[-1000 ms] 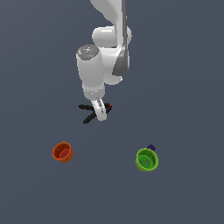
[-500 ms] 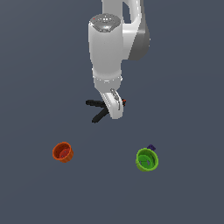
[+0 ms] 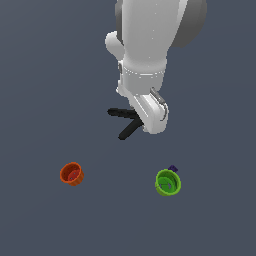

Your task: Pick up a designated object from a clutter of objects.

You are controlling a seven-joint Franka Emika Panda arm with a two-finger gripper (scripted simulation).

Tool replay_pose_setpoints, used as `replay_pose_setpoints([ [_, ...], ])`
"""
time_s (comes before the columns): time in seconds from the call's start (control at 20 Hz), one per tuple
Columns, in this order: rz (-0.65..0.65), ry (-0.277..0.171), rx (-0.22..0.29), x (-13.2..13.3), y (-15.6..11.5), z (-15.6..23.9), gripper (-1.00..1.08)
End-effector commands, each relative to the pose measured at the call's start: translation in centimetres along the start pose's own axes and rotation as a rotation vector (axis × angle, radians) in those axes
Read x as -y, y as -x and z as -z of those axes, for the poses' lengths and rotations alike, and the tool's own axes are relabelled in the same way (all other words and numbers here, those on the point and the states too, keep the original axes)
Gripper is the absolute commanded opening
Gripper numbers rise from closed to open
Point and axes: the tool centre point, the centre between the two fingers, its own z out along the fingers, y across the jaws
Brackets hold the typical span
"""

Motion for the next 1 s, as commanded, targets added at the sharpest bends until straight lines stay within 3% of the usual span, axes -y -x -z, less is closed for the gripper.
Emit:
replay_pose_setpoints([
  [0.0,0.0,-0.001,0.0,1.3,0.6,1.6,-1.0],
  [0.95,0.001,-0.002,0.002,8.7,3.9,10.1,-1.0],
])
